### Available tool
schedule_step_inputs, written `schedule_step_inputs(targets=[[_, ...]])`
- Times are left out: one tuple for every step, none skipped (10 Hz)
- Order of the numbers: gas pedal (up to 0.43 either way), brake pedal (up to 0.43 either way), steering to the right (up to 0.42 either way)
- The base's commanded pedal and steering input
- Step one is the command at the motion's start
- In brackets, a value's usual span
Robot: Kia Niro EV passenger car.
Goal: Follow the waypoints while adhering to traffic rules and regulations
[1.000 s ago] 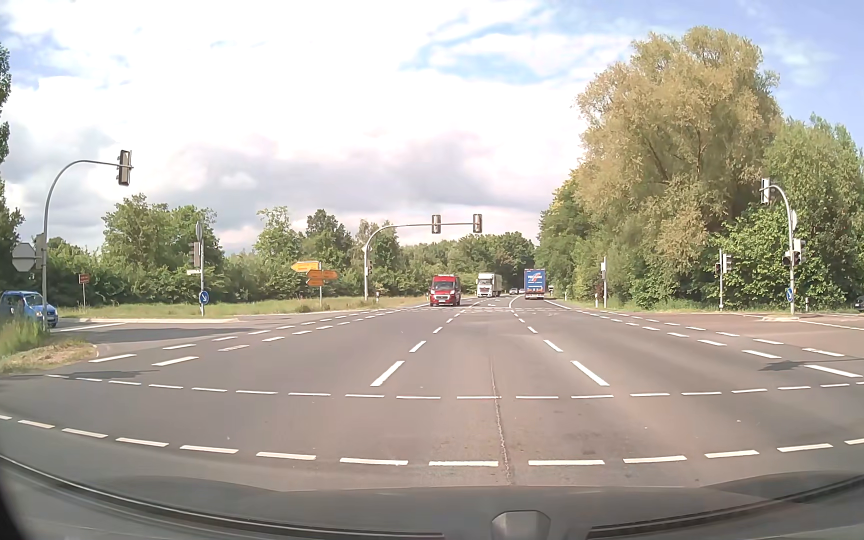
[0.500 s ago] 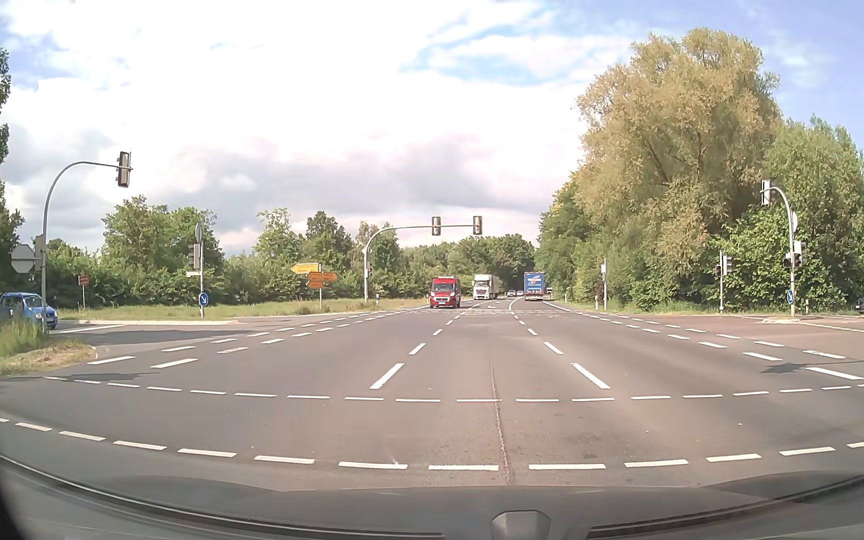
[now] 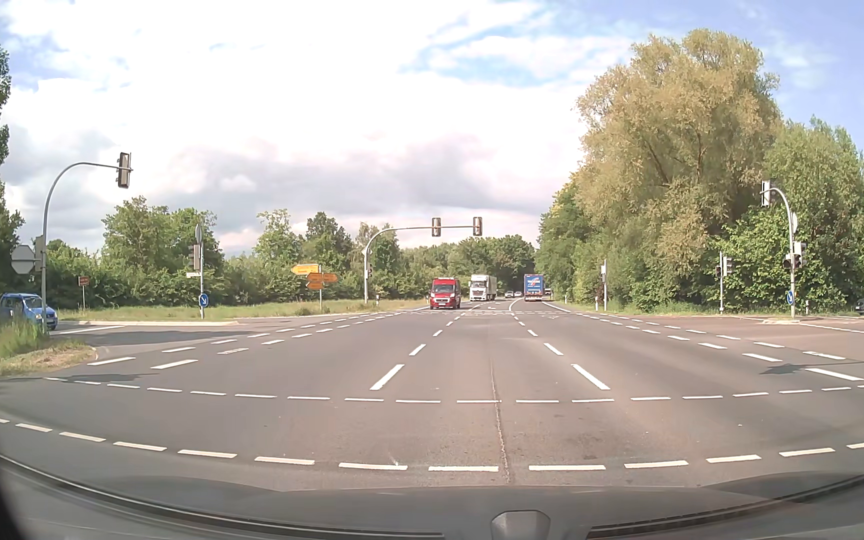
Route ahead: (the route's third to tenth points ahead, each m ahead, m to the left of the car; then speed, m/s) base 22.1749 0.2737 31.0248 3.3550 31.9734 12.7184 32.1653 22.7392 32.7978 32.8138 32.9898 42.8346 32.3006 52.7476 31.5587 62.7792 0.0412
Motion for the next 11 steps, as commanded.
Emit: schedule_step_inputs(targets=[[0.0, 0.238, 0.009], [0.0, 0.244, 0.009], [0.0, 0.244, 0.009], [0.0, 0.244, 0.009], [0.0, 0.244, 0.009], [0.0, 0.244, 0.009], [0.0, 0.244, 0.009], [0.0, 0.25, 0.009], [0.0, 0.244, 0.009], [0.0, 0.244, 0.009], [0.0, 0.25, 0.008]])
